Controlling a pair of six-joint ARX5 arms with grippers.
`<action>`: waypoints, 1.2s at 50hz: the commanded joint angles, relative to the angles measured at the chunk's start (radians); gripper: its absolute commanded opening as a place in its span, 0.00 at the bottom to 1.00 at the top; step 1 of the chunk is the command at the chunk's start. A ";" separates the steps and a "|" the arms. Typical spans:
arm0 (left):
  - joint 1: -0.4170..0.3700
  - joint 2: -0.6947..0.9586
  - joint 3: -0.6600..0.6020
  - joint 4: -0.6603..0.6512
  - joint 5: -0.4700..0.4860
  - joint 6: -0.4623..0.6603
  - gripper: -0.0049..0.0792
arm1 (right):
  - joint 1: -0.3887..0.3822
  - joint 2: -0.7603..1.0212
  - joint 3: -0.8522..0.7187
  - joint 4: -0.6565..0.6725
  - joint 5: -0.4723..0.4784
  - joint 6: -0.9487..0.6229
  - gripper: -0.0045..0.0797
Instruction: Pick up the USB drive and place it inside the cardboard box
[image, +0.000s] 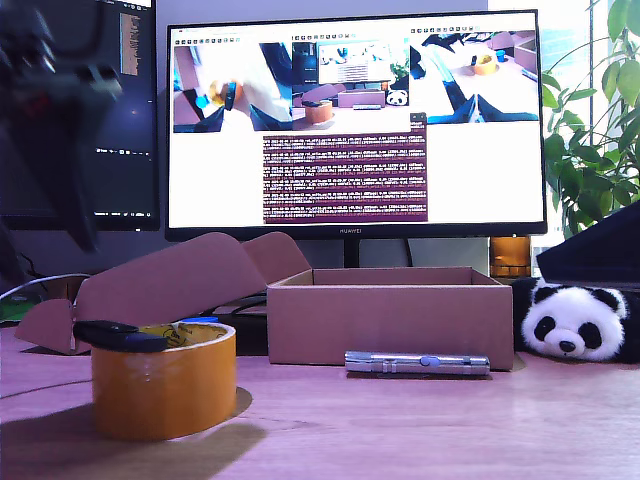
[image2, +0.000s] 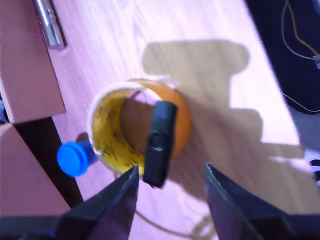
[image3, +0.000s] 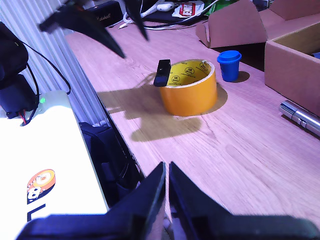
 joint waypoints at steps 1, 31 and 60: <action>-0.002 0.021 0.016 0.004 0.002 0.027 0.50 | 0.003 0.006 -0.001 0.002 0.001 -0.003 0.04; -0.002 0.136 0.018 0.080 -0.029 0.071 0.58 | 0.003 0.006 -0.001 0.002 0.001 -0.009 0.04; -0.002 0.230 0.018 0.128 -0.059 0.104 0.57 | 0.003 0.006 -0.001 -0.013 0.026 -0.035 0.04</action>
